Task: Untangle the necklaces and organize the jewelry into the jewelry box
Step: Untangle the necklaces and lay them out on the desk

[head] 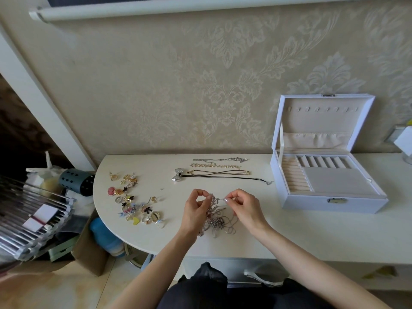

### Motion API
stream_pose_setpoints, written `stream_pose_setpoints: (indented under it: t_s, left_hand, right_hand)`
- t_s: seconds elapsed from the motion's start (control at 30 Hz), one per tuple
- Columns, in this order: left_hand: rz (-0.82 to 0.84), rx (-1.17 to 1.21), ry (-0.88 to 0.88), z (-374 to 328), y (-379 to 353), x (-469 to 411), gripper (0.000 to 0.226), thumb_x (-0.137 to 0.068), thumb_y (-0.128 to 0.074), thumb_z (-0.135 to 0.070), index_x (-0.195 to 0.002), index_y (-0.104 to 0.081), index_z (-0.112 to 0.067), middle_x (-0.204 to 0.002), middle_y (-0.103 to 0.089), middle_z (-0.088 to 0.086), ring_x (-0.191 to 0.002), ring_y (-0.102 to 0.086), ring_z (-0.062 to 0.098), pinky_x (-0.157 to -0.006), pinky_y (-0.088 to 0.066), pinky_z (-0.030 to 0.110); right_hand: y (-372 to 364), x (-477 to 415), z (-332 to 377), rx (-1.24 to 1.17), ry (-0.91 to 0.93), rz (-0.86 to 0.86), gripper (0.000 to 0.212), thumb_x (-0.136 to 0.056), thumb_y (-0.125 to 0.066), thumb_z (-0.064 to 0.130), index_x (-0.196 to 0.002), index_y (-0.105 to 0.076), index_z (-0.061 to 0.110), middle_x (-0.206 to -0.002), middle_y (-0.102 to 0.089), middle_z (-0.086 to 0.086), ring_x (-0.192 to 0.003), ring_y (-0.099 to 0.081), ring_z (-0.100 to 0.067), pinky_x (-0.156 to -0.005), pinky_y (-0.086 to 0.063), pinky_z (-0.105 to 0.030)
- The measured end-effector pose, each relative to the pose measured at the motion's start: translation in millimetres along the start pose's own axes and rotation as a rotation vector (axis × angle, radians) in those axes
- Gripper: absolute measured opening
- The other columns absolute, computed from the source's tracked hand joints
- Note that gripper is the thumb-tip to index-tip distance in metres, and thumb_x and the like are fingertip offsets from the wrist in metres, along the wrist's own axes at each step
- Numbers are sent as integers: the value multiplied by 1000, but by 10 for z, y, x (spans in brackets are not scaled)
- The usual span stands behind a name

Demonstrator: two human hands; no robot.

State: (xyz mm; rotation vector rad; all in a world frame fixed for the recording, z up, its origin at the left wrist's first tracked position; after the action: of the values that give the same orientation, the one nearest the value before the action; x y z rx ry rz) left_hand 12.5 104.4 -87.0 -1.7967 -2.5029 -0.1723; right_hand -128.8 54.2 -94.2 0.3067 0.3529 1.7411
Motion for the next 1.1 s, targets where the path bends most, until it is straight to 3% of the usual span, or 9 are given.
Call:
stream_pose_setpoints:
  t_s: [0.17,0.27,0.33,0.5,0.87,1.0,1.1]
  left_hand:
    - [-1,9,28,-32,-2,5,11,-95,-54,-16,-90,-50,-7,-56,-44,1,-46,-39,13,-42,-39,20]
    - [-11,1,40,-29,0,15,12,-95,-54,-16,-92,-50,-6,-55,-45,4,-43,-39,16,-39,-37,21]
    - [-35,2,50,-27,7,14,12,-95,-54,-15,-94,-50,-4,-56,-49,6,-41,-41,17,-38,-36,21]
    - [-65,26,93,-25,14,0,10,-95,-53,-12,-95,-49,-3,-53,-55,8,-37,-48,15,-37,-36,20]
    - [-78,108,142,-26,20,-27,4,-94,-50,-7,-90,-49,-5,-54,-62,7,-42,-57,22,-39,-43,22]
    - [-133,-18,130,68,42,-36,8,-93,-53,-9,-93,-51,-2,-56,-55,8,-40,-47,16,-38,-34,19]
    - [-156,-86,136,123,45,-34,5,-90,-55,-10,-89,-54,-5,-56,-54,4,-39,-44,10,-39,-34,19]
  right_hand:
    - [0,52,46,21,12,57,6,-88,-63,14,-87,-66,19,-67,-64,2,-55,-54,-2,-56,-39,-8]
    - [16,84,90,155,88,49,18,-82,-64,9,-88,-66,26,-95,-58,12,-66,-53,-4,-66,-40,-10]
    - [25,99,138,133,140,92,32,-77,-62,-2,-83,-64,29,-99,-53,13,-66,-50,-5,-68,-42,-16]
    - [-51,177,201,5,114,319,38,-75,-58,-9,-87,-61,28,-86,-62,5,-60,-47,1,-59,-44,-15]
    - [-27,170,158,138,193,109,36,-77,-65,-1,-65,-57,33,-67,-61,18,-62,-54,1,-62,-44,-19]
    - [48,168,216,-43,167,88,17,-76,-66,2,-67,-60,15,-59,-58,16,-56,-49,0,-56,-38,-13]
    - [72,155,254,-133,181,78,16,-79,-65,3,-68,-59,13,-59,-57,10,-58,-51,-7,-56,-41,-19]
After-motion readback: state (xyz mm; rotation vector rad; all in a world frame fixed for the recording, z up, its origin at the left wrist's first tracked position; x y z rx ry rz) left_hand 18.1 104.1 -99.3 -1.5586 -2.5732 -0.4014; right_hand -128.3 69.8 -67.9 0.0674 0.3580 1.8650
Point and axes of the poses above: each hand's wrist, its own x-axis away from the middle knuckle, its own y-axis out of the back of the hand, z = x × y, the point moved 2 cm from there along -x, towards the middle knuckle
